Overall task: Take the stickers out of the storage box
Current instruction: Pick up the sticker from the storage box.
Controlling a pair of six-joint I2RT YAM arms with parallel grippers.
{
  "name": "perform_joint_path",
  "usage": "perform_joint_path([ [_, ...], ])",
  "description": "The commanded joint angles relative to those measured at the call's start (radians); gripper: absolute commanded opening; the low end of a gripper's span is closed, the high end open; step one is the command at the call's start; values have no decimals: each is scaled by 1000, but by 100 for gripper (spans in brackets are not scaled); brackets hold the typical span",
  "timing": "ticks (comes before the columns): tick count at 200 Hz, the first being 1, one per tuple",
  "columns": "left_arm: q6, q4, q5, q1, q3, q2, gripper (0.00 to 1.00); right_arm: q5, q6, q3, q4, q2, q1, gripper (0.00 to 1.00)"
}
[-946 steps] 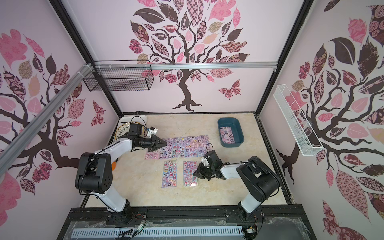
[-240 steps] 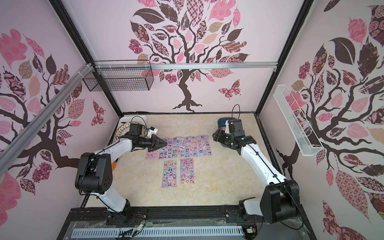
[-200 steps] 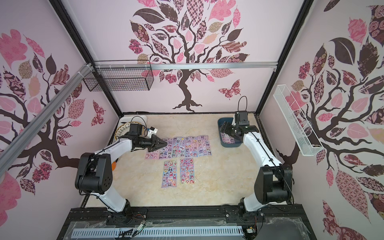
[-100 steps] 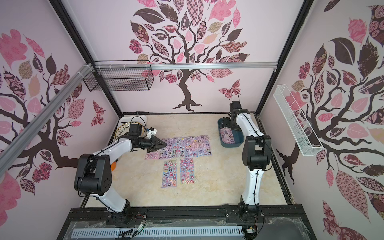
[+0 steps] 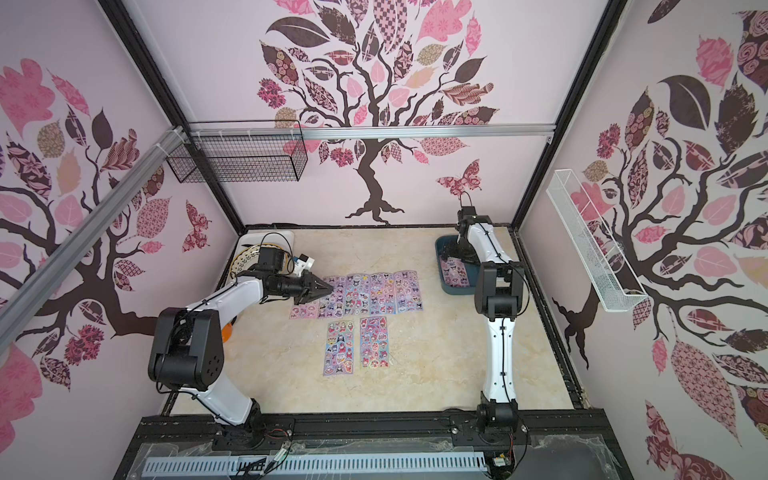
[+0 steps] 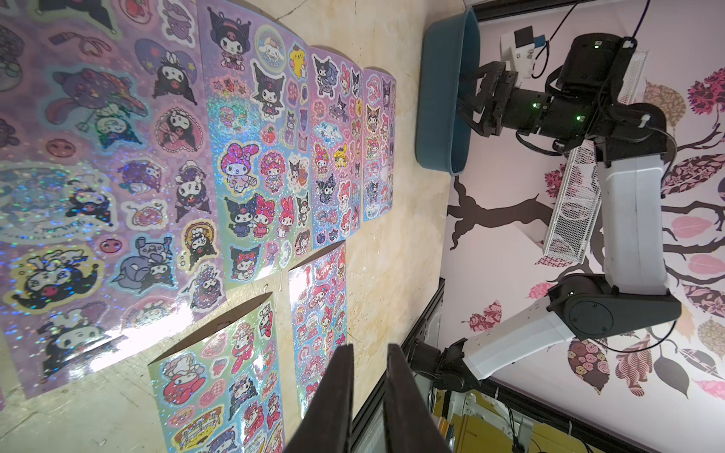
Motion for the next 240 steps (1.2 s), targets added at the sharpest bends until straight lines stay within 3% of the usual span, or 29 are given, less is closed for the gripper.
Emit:
perform_joint_path([
  [1, 18, -7, 0, 4, 22, -13, 21, 12, -43, 56, -74, 71, -1, 98],
  [61, 11, 0, 11, 5, 25, -2, 21, -36, -74, 92, -81, 124, 1, 99],
  [134, 11, -1, 11, 6, 25, 0, 21, 7, -77, 67, -90, 138, 1, 95],
  [185, 12, 0, 12, 7, 25, 3, 21, 9, -72, 28, -70, 120, 0, 78],
  [240, 9, 4, 11, 6, 23, 6, 21, -27, -59, -14, -22, 76, -1, 51],
])
